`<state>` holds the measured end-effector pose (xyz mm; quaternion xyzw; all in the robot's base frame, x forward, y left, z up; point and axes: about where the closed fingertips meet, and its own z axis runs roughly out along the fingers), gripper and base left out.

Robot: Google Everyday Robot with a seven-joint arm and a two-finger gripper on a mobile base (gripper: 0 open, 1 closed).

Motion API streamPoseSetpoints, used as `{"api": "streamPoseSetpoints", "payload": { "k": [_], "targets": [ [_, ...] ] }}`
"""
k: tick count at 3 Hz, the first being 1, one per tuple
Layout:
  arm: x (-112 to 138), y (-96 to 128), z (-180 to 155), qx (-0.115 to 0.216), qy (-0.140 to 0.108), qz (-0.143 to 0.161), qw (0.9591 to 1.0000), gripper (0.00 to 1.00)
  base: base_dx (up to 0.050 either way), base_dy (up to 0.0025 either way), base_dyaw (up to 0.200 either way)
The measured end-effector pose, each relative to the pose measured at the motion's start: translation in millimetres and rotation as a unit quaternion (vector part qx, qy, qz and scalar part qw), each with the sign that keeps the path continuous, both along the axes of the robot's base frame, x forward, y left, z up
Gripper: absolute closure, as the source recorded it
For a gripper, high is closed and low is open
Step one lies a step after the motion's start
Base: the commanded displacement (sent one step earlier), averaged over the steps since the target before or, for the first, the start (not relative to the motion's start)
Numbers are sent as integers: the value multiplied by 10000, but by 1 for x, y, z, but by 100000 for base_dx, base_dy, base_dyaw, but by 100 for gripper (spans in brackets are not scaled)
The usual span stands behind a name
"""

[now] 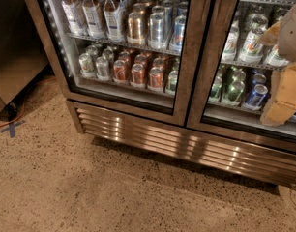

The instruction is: Open left fridge door

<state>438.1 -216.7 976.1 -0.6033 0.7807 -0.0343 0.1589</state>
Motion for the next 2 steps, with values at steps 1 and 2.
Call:
{"api": "streamPoseSetpoints", "payload": {
  "k": [1, 2],
  "targets": [
    [0, 0, 0, 0, 0, 0, 10000, 0, 5001, 0, 5],
    [0, 0, 0, 0, 0, 0, 10000, 0, 4995, 3, -71]
  ]
}}
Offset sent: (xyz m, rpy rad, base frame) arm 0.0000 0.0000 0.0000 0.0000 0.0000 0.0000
